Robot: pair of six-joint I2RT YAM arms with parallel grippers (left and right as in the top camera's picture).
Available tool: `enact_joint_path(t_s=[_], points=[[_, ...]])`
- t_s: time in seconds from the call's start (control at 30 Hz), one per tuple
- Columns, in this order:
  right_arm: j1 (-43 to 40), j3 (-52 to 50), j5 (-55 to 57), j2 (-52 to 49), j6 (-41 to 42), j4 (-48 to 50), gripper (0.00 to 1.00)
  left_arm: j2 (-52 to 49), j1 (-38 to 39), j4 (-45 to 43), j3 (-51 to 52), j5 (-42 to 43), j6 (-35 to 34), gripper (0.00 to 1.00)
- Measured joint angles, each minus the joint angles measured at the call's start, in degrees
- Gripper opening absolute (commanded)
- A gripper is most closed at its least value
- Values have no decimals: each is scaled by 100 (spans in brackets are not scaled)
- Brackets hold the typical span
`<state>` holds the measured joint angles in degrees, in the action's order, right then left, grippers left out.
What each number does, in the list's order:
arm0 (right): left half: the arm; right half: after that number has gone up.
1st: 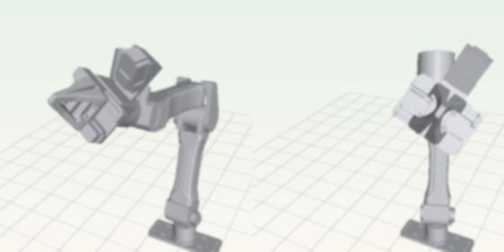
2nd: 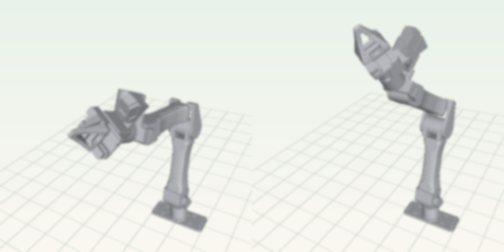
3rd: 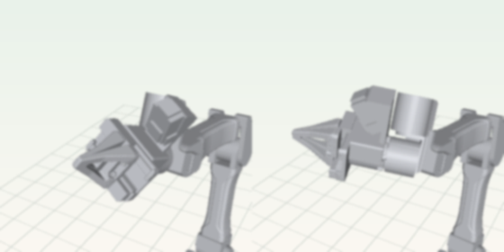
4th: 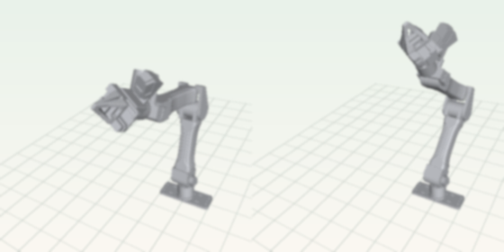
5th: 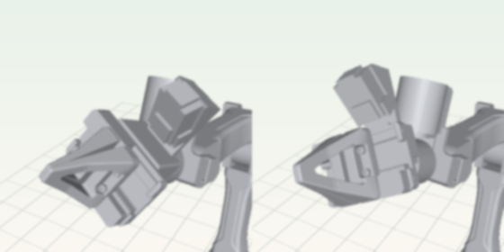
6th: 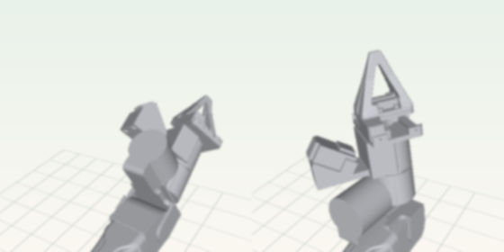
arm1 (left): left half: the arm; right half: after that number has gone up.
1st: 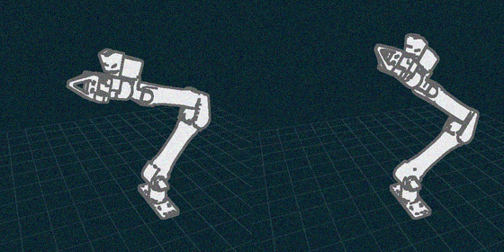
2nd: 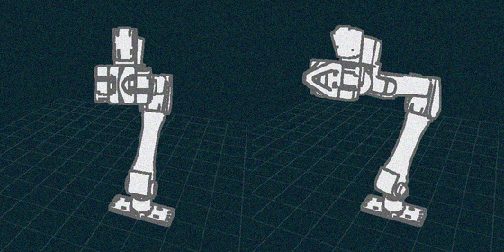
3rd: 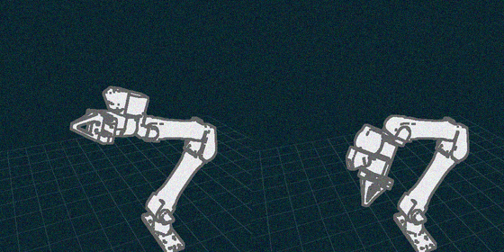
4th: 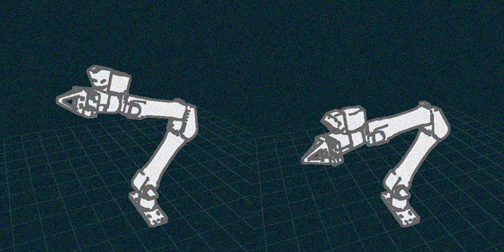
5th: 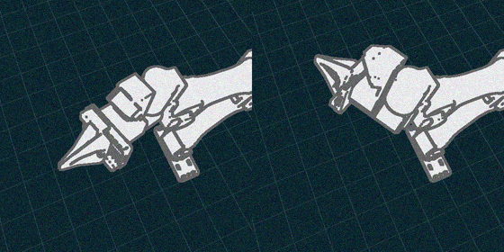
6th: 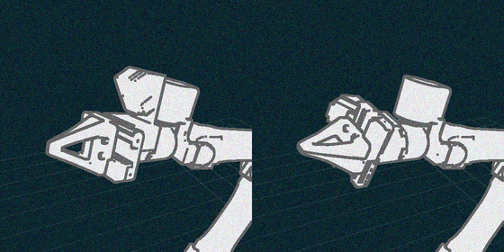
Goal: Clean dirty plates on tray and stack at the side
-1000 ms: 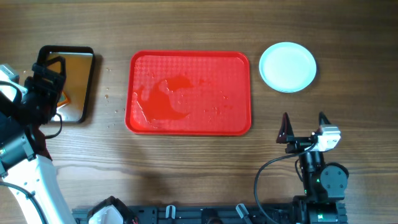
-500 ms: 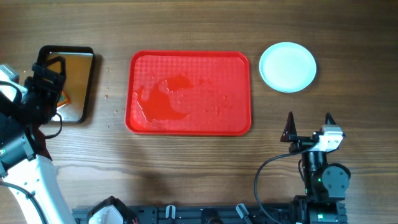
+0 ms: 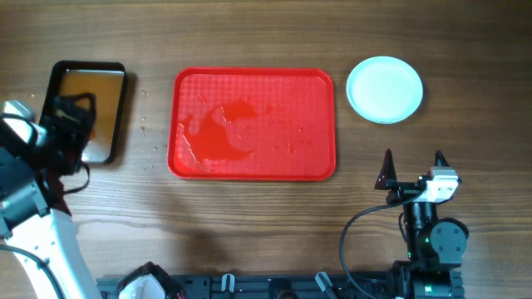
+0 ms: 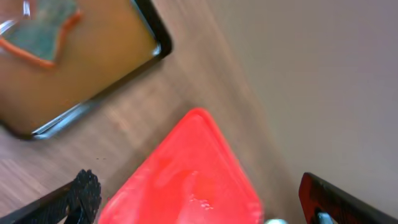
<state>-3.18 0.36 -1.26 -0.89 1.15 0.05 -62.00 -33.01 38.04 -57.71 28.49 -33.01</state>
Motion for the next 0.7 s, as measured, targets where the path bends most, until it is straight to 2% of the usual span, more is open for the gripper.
enact_joint_path(t_s=[0.1, 0.2, 0.3, 0.37, 0.43, 0.57, 0.7], points=[[-2, 0, 0, 9, 0, -2, 100, 815, 697, -85, 680, -199, 1069, 100], [-2, 0, 0, 15, 0, 0, 100, 1799, 1322, -822, 1788, -229, 1926, 100], [-2, 0, 0, 17, 0, -2, 100, 2677, 1703, -2236, 3241, -273, 2310, 100], [-2, 0, -2, 17, -2, -4, 100, 3355, 1908, -3751, 4454, -330, 2435, 100], [-2, 0, -2, 15, -2, -2, 100, 3926, 2044, -4730, 5226, -319, 2437, 100], [-2, 0, -2, 20, -2, -2, 100, 4719, 2210, -4697, 5705, -431, 2439, 100], [-2, 0, 0, 20, 0, -2, 100, 5324, 2389, -3526, 5711, -1104, 2317, 100]])
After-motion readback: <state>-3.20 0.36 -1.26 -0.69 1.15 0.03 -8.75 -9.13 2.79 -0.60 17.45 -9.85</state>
